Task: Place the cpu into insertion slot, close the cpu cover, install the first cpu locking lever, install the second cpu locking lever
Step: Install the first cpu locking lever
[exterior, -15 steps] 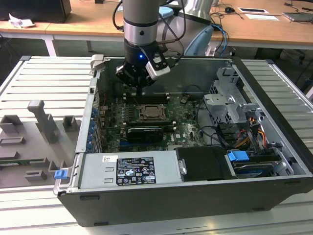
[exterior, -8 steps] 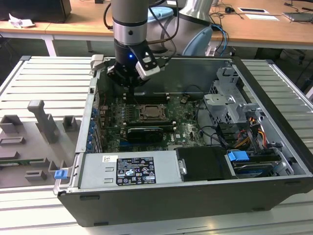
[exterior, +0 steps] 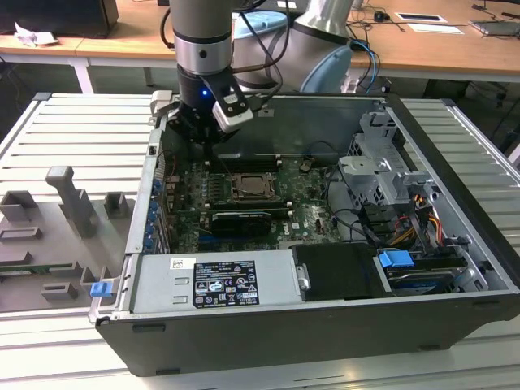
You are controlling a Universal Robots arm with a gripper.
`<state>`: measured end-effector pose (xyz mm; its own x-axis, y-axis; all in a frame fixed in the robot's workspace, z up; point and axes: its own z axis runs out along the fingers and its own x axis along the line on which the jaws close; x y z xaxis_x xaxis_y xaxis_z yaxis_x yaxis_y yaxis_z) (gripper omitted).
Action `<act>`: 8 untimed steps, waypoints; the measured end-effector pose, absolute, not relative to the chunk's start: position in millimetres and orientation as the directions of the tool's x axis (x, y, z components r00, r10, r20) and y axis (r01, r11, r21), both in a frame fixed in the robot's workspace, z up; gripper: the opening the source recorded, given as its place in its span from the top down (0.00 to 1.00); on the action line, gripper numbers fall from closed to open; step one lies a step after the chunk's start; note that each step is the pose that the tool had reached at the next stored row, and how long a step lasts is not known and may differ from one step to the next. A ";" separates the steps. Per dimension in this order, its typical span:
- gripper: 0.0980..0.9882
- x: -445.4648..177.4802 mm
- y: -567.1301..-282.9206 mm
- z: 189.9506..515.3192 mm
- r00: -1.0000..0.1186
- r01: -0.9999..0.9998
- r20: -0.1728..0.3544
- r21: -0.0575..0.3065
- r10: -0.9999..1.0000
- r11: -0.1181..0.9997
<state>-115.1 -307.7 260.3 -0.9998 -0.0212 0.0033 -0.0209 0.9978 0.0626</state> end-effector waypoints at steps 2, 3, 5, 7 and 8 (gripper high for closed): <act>0.99 -116.6 -305.7 259.2 -1.000 -0.021 0.003 0.063 -0.021 0.998; 0.99 -116.9 -304.7 258.5 -1.000 -0.021 0.003 0.063 -0.021 0.998; 0.99 -117.0 -301.4 257.2 -1.000 -0.021 0.003 0.063 -0.021 0.998; 0.99 -117.0 -297.1 256.2 -1.000 -0.021 0.003 0.063 -0.021 0.998; 0.99 -117.0 -295.2 256.0 -1.000 -0.021 0.003 0.062 -0.021 0.998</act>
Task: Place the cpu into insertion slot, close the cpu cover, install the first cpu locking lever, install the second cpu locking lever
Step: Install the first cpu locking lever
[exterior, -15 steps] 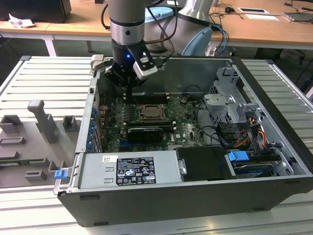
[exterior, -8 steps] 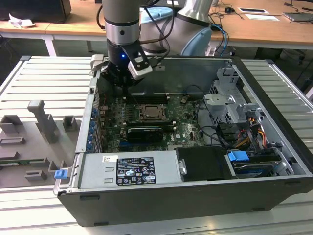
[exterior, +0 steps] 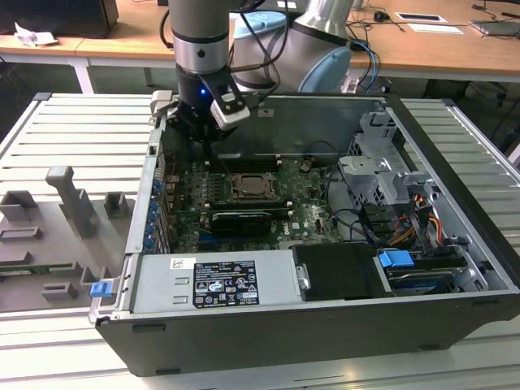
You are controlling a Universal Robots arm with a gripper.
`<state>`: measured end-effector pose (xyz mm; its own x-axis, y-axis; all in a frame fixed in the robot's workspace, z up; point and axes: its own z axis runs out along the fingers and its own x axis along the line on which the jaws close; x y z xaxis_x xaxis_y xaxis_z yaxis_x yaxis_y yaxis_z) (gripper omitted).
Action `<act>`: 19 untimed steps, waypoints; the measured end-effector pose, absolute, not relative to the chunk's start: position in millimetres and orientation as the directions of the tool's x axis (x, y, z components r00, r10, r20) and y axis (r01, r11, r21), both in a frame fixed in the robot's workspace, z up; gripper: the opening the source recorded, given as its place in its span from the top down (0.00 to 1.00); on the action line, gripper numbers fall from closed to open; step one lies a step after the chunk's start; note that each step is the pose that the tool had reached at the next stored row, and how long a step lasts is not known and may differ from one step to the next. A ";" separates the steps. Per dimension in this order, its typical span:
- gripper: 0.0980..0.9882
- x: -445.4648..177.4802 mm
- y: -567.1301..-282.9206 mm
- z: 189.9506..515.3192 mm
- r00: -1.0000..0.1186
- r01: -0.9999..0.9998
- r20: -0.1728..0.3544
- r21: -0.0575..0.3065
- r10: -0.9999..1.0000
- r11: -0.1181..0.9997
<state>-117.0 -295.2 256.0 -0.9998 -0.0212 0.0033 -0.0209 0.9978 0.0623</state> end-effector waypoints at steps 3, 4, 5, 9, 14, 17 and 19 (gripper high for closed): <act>0.99 -110.9 -291.8 255.8 -1.000 -0.021 0.003 0.060 -0.021 0.998; 0.99 -107.5 -291.4 255.7 -1.000 -0.021 0.003 0.059 -0.021 0.998; 0.99 -105.8 -291.4 255.6 -1.000 -0.021 0.003 0.058 -0.021 0.998; 0.99 -100.5 -291.3 254.9 -1.000 -0.021 0.003 0.058 -0.021 0.998; 0.99 -95.8 -291.3 254.6 -1.000 -0.021 0.003 0.058 -0.021 0.998; 0.99 -91.6 -291.3 254.3 -1.000 -0.021 0.003 0.058 -0.021 0.998; 0.99 -88.8 -291.3 254.2 -1.000 -0.021 0.003 0.058 -0.021 0.998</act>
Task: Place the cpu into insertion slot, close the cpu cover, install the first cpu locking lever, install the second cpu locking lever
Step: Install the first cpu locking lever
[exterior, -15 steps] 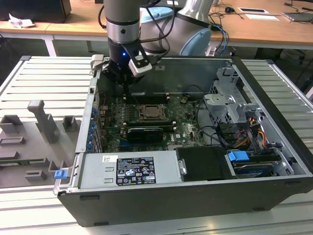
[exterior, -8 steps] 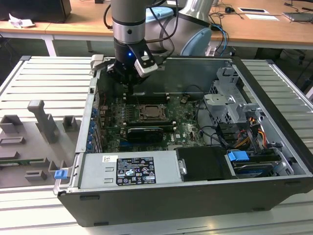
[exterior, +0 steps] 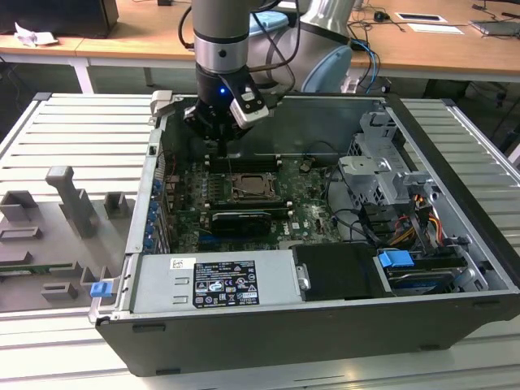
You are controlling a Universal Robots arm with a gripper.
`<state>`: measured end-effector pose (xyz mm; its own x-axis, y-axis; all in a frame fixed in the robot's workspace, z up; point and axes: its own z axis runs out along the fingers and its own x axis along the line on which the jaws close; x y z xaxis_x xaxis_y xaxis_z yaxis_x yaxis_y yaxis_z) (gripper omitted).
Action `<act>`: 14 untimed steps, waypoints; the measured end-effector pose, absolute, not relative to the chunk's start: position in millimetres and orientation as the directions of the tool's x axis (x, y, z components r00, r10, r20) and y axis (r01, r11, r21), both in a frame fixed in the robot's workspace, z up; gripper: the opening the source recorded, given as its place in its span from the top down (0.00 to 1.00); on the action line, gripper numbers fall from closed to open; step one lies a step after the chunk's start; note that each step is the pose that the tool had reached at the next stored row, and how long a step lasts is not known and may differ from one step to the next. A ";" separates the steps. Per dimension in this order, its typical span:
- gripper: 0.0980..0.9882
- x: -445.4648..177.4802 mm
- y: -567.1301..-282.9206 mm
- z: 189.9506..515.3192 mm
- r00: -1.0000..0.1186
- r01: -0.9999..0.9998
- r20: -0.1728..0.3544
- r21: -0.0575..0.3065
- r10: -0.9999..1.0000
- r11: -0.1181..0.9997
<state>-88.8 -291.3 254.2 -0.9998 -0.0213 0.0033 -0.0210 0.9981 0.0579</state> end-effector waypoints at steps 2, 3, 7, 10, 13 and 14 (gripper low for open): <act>0.99 -86.4 -291.3 254.1 -1.000 -0.021 0.003 0.058 -0.021 0.998; 0.99 -85.3 -291.3 254.1 -1.000 -0.021 0.003 0.058 -0.021 0.998; 0.99 -80.5 -291.3 254.0 -1.000 -0.021 0.003 0.058 -0.021 0.998; 0.99 -77.5 -291.3 253.8 -1.000 -0.021 0.003 0.058 -0.021 0.998; 0.99 -75.0 -291.3 253.7 -1.000 -0.021 0.003 0.058 -0.021 0.998; 0.99 -74.3 -291.3 253.7 -1.000 -0.021 0.003 0.058 -0.021 0.998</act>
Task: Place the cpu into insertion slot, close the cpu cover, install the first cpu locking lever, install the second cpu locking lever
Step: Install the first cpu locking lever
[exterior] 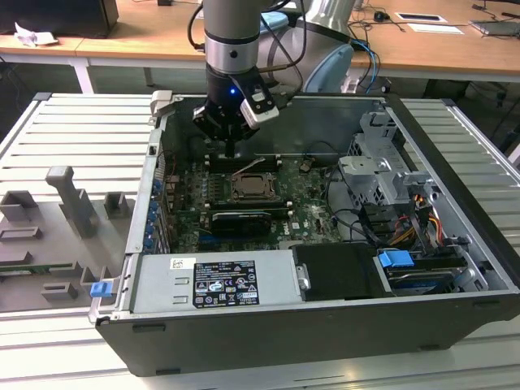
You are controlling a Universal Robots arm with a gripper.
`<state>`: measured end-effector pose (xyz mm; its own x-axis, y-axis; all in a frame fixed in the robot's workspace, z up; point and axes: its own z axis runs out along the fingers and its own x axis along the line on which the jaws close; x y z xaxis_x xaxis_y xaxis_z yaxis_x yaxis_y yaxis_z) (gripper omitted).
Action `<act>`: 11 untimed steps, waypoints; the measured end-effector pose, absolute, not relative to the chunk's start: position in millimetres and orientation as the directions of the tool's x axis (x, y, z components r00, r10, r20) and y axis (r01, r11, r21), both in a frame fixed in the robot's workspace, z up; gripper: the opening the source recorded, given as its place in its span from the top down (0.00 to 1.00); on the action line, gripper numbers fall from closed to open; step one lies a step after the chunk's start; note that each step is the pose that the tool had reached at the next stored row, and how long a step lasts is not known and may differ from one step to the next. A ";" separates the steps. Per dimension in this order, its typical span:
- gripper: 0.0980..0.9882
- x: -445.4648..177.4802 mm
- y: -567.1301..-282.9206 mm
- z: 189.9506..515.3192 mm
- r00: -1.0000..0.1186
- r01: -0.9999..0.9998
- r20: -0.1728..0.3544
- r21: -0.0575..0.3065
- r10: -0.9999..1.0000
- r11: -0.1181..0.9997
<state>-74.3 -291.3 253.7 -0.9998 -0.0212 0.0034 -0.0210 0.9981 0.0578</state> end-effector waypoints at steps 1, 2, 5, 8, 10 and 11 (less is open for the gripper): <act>0.99 -73.4 -291.3 253.6 -1.000 -0.021 0.003 0.058 -0.021 0.998; 0.99 -72.7 -291.3 253.6 -1.000 -0.021 0.003 0.058 -0.021 0.998; 0.99 -70.6 -291.3 253.5 -1.000 -0.021 0.003 0.058 -0.021 0.998; 0.99 -67.5 -291.3 253.4 -1.000 -0.021 0.003 0.058 -0.021 0.998; 0.99 -66.6 -291.3 253.3 -1.000 -0.021 0.003 0.058 -0.021 0.998; 0.99 -65.9 -291.3 253.2 -1.000 -0.021 0.003 0.058 -0.021 0.998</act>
<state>-65.9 -291.3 253.2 -0.9998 -0.0213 0.0033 -0.0210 0.9981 0.0579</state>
